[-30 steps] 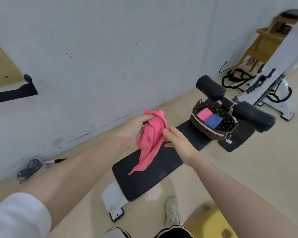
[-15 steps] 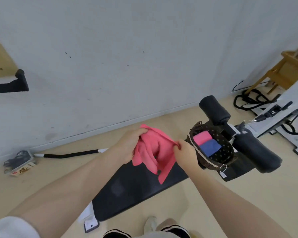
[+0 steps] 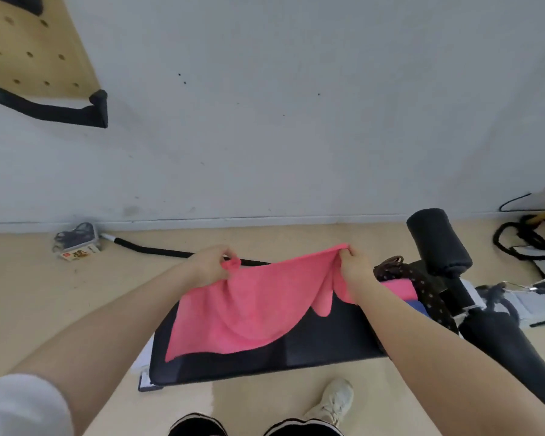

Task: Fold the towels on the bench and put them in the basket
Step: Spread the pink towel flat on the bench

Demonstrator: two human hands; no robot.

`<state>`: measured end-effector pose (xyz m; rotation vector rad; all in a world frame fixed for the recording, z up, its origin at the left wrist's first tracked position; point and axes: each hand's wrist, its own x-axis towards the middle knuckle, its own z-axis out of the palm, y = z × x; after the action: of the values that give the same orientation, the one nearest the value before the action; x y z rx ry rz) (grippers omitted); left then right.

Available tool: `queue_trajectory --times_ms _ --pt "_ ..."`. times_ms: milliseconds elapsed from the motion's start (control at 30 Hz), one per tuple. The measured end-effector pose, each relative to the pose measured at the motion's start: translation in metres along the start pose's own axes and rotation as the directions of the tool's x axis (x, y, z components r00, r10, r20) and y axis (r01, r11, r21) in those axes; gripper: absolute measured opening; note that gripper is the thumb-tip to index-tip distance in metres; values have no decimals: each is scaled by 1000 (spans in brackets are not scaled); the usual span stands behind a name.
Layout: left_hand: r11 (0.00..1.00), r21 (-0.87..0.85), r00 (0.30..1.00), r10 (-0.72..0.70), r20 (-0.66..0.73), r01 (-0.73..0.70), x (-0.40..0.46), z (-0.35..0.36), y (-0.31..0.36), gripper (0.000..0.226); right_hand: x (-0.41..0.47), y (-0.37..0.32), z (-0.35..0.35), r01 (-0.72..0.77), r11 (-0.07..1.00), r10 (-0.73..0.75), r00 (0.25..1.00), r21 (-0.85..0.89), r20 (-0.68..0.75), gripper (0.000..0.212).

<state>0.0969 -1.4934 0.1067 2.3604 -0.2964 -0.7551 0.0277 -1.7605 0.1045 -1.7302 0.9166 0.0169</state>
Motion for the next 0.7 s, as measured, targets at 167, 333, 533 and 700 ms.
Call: queue_trajectory --times_ms 167,333,533,700 --pt "999 48 953 22 -301 -8 36 -9 15 22 61 -27 -25 72 988 -69 997 -133 25 36" --pt "998 64 895 22 -446 7 58 -1 0 18 107 -10 -42 325 901 -349 937 -286 -34 21" --pt "985 166 907 31 -419 43 89 108 -85 30 155 148 5 431 640 -456 879 -636 138 23" --pt "929 370 956 86 -282 26 105 181 -148 24 182 251 42 506 515 -571 804 -692 164 28"
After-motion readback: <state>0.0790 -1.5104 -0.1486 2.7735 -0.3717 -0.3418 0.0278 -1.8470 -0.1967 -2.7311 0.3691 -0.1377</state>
